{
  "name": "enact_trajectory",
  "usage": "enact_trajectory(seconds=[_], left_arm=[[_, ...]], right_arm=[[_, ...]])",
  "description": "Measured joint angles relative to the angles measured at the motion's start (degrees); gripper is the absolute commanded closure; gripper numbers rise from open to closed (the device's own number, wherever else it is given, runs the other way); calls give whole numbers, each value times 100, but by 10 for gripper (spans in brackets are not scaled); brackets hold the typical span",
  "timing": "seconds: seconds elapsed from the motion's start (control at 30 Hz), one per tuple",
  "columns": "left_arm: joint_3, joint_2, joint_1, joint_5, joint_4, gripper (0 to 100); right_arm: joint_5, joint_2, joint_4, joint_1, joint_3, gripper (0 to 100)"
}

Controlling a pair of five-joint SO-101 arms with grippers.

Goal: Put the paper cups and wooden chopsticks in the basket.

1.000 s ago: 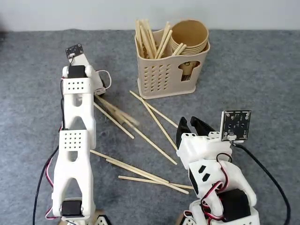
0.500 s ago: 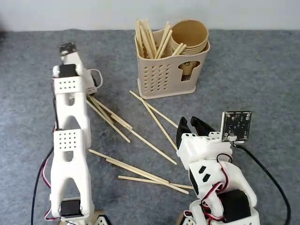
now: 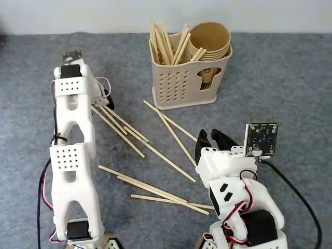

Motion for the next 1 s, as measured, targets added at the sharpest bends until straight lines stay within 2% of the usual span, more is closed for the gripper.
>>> enact_trajectory(seconds=[0.43, 0.53, 0.67, 1.0], left_arm=[[-202, 554, 70, 413, -158, 757], [-440, 633, 70, 466, -35, 819], [-712, 703, 141, 475, -26, 984], [-774, 703, 114, 484, -35, 988]], right_arm=[[0, 0, 0, 0, 0, 891], [0, 0, 0, 0, 0, 891], [0, 0, 0, 0, 0, 891], [-158, -62, 70, 0, 26, 891]])
